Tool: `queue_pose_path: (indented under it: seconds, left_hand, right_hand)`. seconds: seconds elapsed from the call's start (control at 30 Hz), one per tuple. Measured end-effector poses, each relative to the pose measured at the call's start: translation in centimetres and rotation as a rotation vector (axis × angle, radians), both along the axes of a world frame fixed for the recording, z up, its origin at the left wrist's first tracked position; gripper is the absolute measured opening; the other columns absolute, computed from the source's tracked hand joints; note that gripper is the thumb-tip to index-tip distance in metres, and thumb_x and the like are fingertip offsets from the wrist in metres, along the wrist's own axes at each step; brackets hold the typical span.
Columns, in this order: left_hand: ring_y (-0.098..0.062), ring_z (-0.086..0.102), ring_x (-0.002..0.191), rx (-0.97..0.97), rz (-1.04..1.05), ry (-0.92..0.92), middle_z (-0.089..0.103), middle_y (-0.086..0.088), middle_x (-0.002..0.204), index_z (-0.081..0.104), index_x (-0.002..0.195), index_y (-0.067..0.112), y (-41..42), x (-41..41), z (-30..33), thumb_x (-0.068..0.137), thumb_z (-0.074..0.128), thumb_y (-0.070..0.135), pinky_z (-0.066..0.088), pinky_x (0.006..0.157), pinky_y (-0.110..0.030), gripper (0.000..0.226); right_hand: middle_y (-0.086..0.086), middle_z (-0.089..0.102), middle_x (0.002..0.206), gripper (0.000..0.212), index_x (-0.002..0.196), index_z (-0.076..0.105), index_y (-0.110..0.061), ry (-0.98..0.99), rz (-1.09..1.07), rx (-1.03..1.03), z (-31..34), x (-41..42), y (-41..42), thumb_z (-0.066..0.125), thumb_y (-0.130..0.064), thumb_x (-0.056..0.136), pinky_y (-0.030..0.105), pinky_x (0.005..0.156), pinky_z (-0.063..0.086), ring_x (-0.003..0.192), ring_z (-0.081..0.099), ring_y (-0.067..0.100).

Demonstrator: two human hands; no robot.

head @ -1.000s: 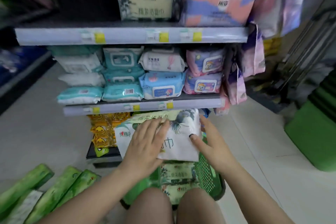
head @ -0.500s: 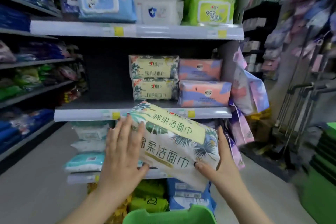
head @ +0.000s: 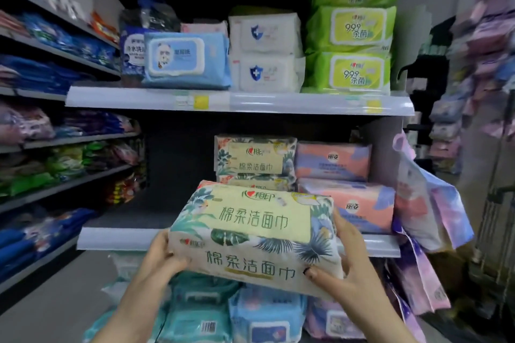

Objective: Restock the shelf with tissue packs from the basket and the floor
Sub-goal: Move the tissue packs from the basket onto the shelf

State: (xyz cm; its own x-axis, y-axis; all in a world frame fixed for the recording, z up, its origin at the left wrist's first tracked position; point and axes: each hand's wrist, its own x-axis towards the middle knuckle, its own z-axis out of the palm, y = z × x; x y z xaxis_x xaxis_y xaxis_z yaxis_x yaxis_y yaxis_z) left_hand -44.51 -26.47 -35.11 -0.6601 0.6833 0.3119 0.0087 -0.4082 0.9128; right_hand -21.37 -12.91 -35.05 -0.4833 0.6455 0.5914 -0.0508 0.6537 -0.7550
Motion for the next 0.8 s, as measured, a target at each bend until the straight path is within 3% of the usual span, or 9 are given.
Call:
queue_pose_path:
  seconds: [0.07, 0.1, 0.17, 0.2, 0.33, 0.43, 0.57, 0.67, 0.8]
  left_hand:
    - [-0.016, 0.061, 0.094, -0.005, -0.013, 0.124, 0.073, 0.009, 0.086, 0.057, 0.099, 0.023, 0.4, -0.5, 0.6, 0.053, 0.068, 0.030, 0.043, 0.076, -0.035, 0.047]
    - [-0.013, 0.062, 0.092, -0.004, -0.006, 0.143, 0.073, 0.012, 0.087, 0.058, 0.099, 0.028, 0.8, -0.7, 0.9, 0.054, 0.071, 0.037, 0.044, 0.077, -0.034, 0.048]
    - [-0.009, 0.061, 0.087, 0.024, 0.048, 0.123, 0.071, 0.014, 0.084, 0.056, 0.093, 0.034, 2.4, -1.6, 1.2, 0.076, 0.069, 0.030, 0.043, 0.073, -0.029, 0.021]
    - [-0.009, 0.060, 0.089, 0.011, 0.098, 0.130, 0.069, 0.014, 0.087, 0.055, 0.092, 0.034, 3.3, -2.3, 1.1, 0.085, 0.061, 0.023, 0.043, 0.073, -0.028, 0.015]
    - [-0.009, 0.060, 0.094, -0.052, 0.167, 0.284, 0.064, 0.004, 0.100, 0.054, 0.098, 0.022, 7.2, -5.3, 1.1, 0.087, 0.059, 0.007, 0.047, 0.072, -0.023, 0.019]
    - [-0.009, 0.059, 0.096, -0.126, 0.214, 0.402, 0.061, 0.009, 0.099, 0.050, 0.095, 0.027, 10.0, -7.3, 0.6, 0.083, 0.063, 0.002, 0.048, 0.078, -0.027, 0.030]
    - [-0.017, 0.059, 0.096, -0.303, 0.319, 0.574, 0.060, 0.010, 0.098, 0.046, 0.107, 0.023, 12.5, -8.6, -0.9, 0.084, 0.065, 0.016, 0.045, 0.071, -0.030, 0.031]
    - [-0.015, 0.056, 0.099, -0.338, 0.317, 0.638, 0.059, 0.008, 0.106, 0.044, 0.119, 0.023, 12.6, -8.6, -1.5, 0.088, 0.060, 0.021, 0.044, 0.077, -0.032, 0.035]
    - [-0.011, 0.048, 0.101, -0.367, 0.292, 0.703, 0.053, 0.008, 0.115, 0.032, 0.136, 0.020, 12.6, -8.2, -1.5, 0.092, 0.052, 0.023, 0.036, 0.079, -0.027, 0.048]
  right_hand:
    - [-0.027, 0.030, 0.127, 0.105, 0.128, 0.015, -0.069, -0.072, -0.070, 0.078, 0.8, -1.4, 1.4, 0.072, -0.070, 0.040, 0.030, 0.099, 0.044, 0.120, 0.042, 0.000]
    - [-0.026, 0.032, 0.124, 0.103, 0.129, 0.011, -0.070, -0.093, -0.084, 0.105, 1.1, -2.2, 2.1, 0.073, -0.065, 0.047, 0.023, 0.097, 0.043, 0.116, 0.042, -0.003]
    - [-0.020, 0.036, 0.127, 0.101, 0.135, 0.005, -0.062, -0.127, -0.078, 0.153, 1.7, -3.5, 3.4, 0.077, -0.041, 0.067, 0.005, 0.093, 0.035, 0.115, 0.038, -0.009]
    - [-0.018, 0.036, 0.131, 0.098, 0.136, 0.003, -0.058, -0.146, -0.075, 0.172, 1.9, -4.0, 4.0, 0.074, -0.029, 0.075, 0.004, 0.094, 0.033, 0.119, 0.034, -0.008]
    - [-0.018, 0.022, 0.148, 0.089, 0.140, -0.002, -0.049, -0.221, -0.060, 0.259, 2.0, -6.6, 7.1, 0.052, -0.002, 0.086, 0.022, 0.111, 0.024, 0.136, 0.018, -0.003]
    - [-0.017, 0.012, 0.154, 0.082, 0.148, 0.004, -0.035, -0.254, -0.027, 0.206, 1.3, -8.8, 9.9, 0.044, -0.004, 0.083, 0.028, 0.116, 0.014, 0.144, 0.003, 0.004]
    - [-0.013, 0.047, 0.131, 0.058, 0.142, 0.031, -0.025, -0.250, -0.125, 0.260, -1.1, -10.3, 12.5, 0.051, -0.013, 0.088, 0.011, 0.094, 0.032, 0.126, 0.042, 0.011]
    - [-0.007, 0.052, 0.131, 0.053, 0.141, 0.032, -0.023, -0.214, -0.252, 0.251, -2.2, -10.9, 12.5, 0.048, -0.017, 0.091, 0.023, 0.084, 0.039, 0.118, 0.050, 0.014]
    - [0.005, 0.062, 0.112, 0.035, 0.126, 0.044, -0.013, -0.223, -0.423, 0.221, -2.7, -11.1, 11.2, 0.049, -0.024, 0.094, 0.029, 0.065, 0.033, 0.101, 0.057, 0.025]
